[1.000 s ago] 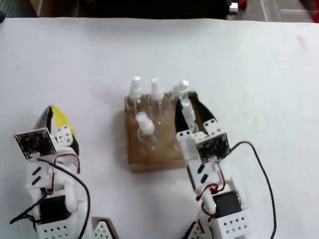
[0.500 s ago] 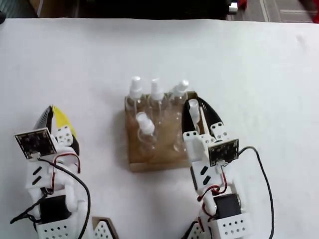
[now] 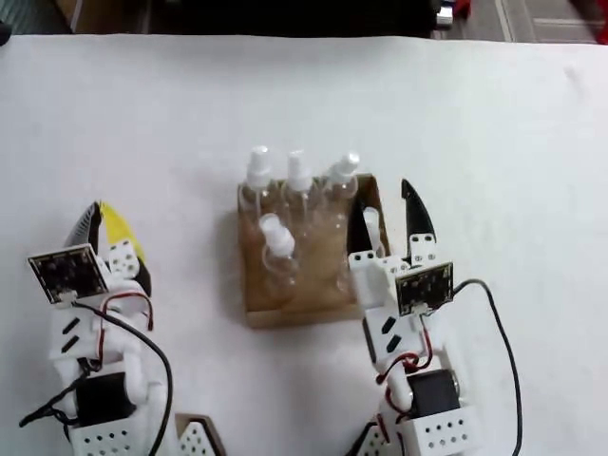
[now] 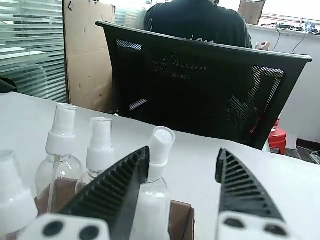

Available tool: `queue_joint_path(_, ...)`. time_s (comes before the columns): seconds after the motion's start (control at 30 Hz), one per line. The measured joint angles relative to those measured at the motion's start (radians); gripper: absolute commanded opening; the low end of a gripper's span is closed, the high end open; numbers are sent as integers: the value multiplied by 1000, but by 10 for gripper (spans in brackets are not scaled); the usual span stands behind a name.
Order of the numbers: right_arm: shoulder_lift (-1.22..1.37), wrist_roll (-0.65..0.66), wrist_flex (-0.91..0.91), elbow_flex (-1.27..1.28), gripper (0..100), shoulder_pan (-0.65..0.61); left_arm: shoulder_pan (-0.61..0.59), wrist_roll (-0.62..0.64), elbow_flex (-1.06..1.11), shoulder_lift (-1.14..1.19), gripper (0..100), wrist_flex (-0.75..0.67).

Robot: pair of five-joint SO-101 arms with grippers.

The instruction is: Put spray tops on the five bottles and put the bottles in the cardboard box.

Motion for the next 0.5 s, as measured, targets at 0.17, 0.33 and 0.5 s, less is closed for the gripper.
queue_joint_path(0.17, 0, -60, 114, -160, 187, 17, 0, 0, 0, 0, 24, 0)
queue_joint_path(0.33, -8, -193, 292, -427, 176, 146, 0, 0, 0, 0, 24, 0)
queue_joint_path(0.5, -17, -249, 391, -623, 12, 339, 0, 0, 0, 0, 23, 0)
